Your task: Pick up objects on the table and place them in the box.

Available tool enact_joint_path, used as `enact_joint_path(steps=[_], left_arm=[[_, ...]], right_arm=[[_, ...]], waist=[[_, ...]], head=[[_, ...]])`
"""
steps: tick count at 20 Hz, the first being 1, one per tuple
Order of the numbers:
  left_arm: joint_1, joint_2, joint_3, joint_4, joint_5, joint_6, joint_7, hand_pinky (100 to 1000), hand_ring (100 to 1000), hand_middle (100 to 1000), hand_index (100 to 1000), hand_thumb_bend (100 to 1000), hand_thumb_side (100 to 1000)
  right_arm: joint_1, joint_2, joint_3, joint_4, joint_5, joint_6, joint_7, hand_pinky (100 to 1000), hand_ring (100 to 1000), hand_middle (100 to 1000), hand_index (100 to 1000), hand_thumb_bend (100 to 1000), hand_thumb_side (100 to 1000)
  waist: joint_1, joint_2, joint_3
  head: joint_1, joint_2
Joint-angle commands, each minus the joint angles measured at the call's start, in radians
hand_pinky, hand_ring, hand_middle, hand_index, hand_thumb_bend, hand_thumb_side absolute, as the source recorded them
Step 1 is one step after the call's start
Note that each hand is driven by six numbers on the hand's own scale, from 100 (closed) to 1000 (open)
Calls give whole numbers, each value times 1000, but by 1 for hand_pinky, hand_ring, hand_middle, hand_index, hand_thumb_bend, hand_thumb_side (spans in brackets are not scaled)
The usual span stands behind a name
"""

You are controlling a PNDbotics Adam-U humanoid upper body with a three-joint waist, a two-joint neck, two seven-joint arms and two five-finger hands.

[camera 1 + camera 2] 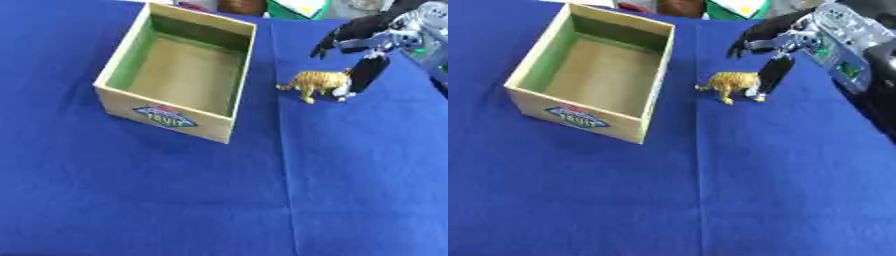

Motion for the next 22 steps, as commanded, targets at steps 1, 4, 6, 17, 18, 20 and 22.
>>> enact_joint_path(steps=[1, 4, 6, 17, 18, 20, 22], left_arm=[[-5, 10, -1, -17, -4, 0, -4, 560, 534, 524, 750, 100, 681], [-5, 10, -1, -17, -4, 0, -5, 561, 534, 524, 750, 100, 680], [-5, 9, -2, -17, -4, 0, -6, 561, 533, 524, 749, 100, 681], [-5, 8, 0, -17, -5, 2, -8, 562, 533, 524, 746, 100, 679], [-5, 8, 0, -17, -5, 2, -8, 562, 533, 524, 746, 100, 679], [-5, 7, 1, -17, -5, 2, -8, 562, 533, 524, 745, 100, 678], [-5, 7, 1, -17, -6, 2, -8, 562, 533, 524, 745, 100, 678]], right_arm=[[-22, -10, -2, 25, 17, -3, -9, 893, 928, 807, 952, 333, 482], [-26, 2, 4, 47, 26, -7, -10, 890, 927, 796, 942, 317, 485], [-28, 9, 5, 59, 33, -8, -16, 887, 923, 782, 927, 306, 498], [-16, 5, -1, 55, -13, -2, -67, 859, 832, 528, 742, 100, 498], [-15, 5, -1, 54, -14, 0, -72, 855, 827, 525, 735, 100, 501], [-12, 5, -2, 54, -18, 3, -85, 843, 811, 515, 704, 100, 514], [-10, 4, -4, 52, -24, 8, -104, 837, 800, 515, 684, 100, 526]], waist=[[5, -15, 1], [5, -15, 3], [6, -15, 4], [7, -15, 4], [7, -16, 4], [7, -16, 5], [7, -16, 4]], head=[[-3, -4], [-3, -6], [-3, -7], [-1, -10], [-1, -11], [0, -11], [0, -11]])
